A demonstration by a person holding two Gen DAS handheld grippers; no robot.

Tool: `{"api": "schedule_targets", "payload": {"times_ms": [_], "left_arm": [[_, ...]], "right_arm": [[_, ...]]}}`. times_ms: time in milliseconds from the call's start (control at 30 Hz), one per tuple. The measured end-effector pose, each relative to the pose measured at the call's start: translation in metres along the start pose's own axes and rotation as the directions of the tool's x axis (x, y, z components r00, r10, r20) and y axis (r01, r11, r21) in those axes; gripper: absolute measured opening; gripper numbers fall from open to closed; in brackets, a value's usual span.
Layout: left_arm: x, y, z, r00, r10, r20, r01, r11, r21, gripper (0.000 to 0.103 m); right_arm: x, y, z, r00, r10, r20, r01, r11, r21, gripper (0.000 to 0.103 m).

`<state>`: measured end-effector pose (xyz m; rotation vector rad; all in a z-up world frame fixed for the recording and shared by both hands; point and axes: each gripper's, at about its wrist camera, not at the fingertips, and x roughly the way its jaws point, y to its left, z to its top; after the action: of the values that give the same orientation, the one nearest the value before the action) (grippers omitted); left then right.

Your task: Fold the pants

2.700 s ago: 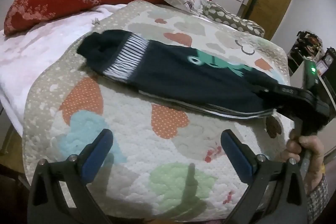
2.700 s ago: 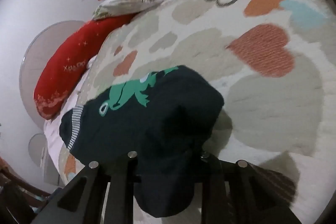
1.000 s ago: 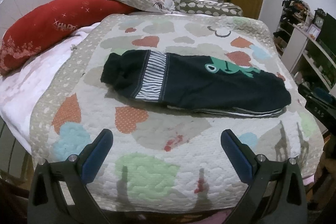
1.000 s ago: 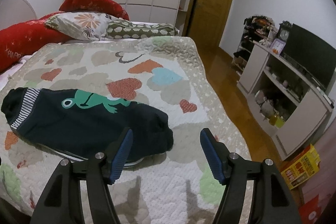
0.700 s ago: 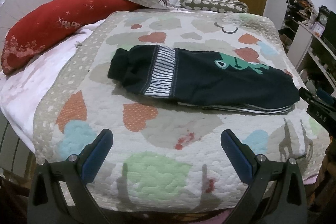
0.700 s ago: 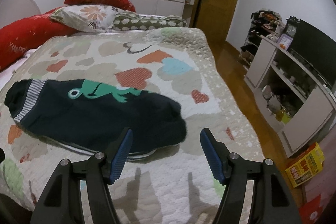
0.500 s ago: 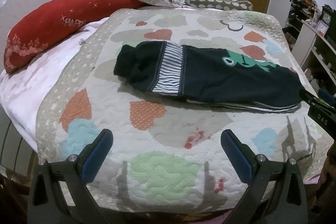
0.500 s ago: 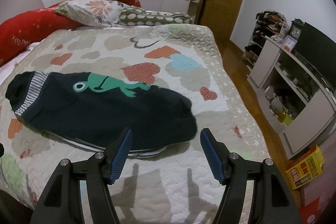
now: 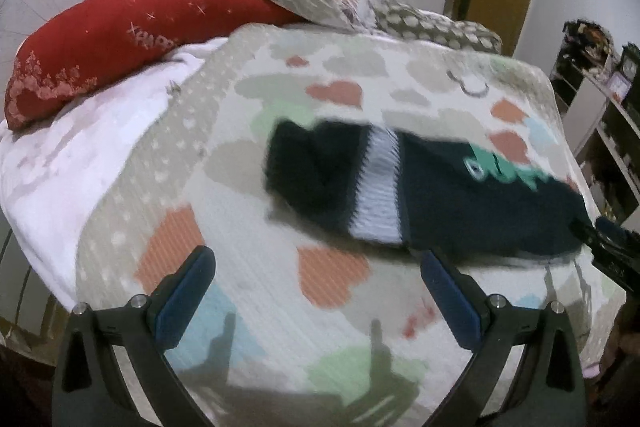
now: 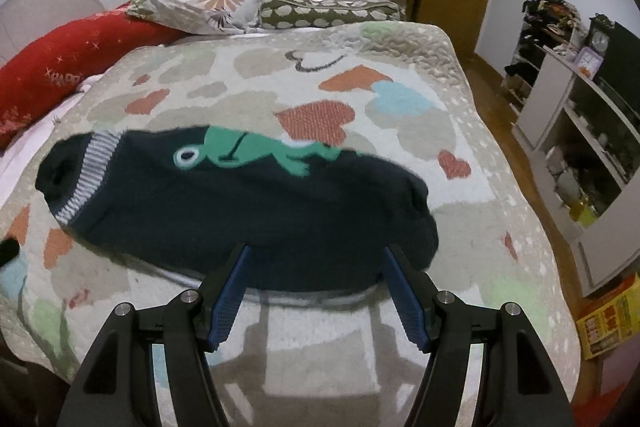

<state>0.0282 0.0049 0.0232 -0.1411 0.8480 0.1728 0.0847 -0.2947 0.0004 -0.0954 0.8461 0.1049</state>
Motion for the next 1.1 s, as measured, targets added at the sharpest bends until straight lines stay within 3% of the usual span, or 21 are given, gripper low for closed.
{"api": "schedule_targets", "payload": {"times_ms": [200, 333, 433, 700, 900, 1100], "left_arm": [[0.008, 0.024, 0.02, 0.999, 0.039, 0.033, -0.038, 0.999, -0.021, 0.102], [0.04, 0.032, 0.02, 0.997, -0.061, -0.052, 0.057, 0.995, -0.082, 0.102], [0.059, 0.031, 0.021, 0.992, -0.096, -0.086, 0.086, 0.99, -0.111, 0.102], [0.067, 0.012, 0.012, 0.996, -0.036, -0.08, 0.033, 0.998, -0.044, 0.102], [0.075, 0.018, 0.009, 0.988, -0.095, -0.123, 0.081, 0.991, -0.108, 0.102], [0.071, 0.015, 0.002, 0.994, -0.004, -0.107, -0.003, 0.998, -0.058, 0.102]], "right_arm": [[0.003, -0.015, 0.022, 1.0, 0.011, -0.001, -0.011, 1.0, 0.019, 0.071], [0.014, -0.021, 0.015, 0.996, 0.083, -0.039, -0.081, 0.995, 0.064, 0.071], [0.026, -0.019, 0.005, 0.986, 0.144, -0.083, -0.137, 0.987, 0.084, 0.071], [0.026, -0.028, -0.01, 0.983, 0.166, -0.077, -0.157, 0.982, 0.106, 0.071], [0.026, -0.028, -0.016, 0.968, 0.239, -0.075, -0.228, 0.964, 0.134, 0.071], [0.022, -0.019, -0.02, 0.978, 0.197, -0.067, -0.192, 0.979, 0.065, 0.071]]}}
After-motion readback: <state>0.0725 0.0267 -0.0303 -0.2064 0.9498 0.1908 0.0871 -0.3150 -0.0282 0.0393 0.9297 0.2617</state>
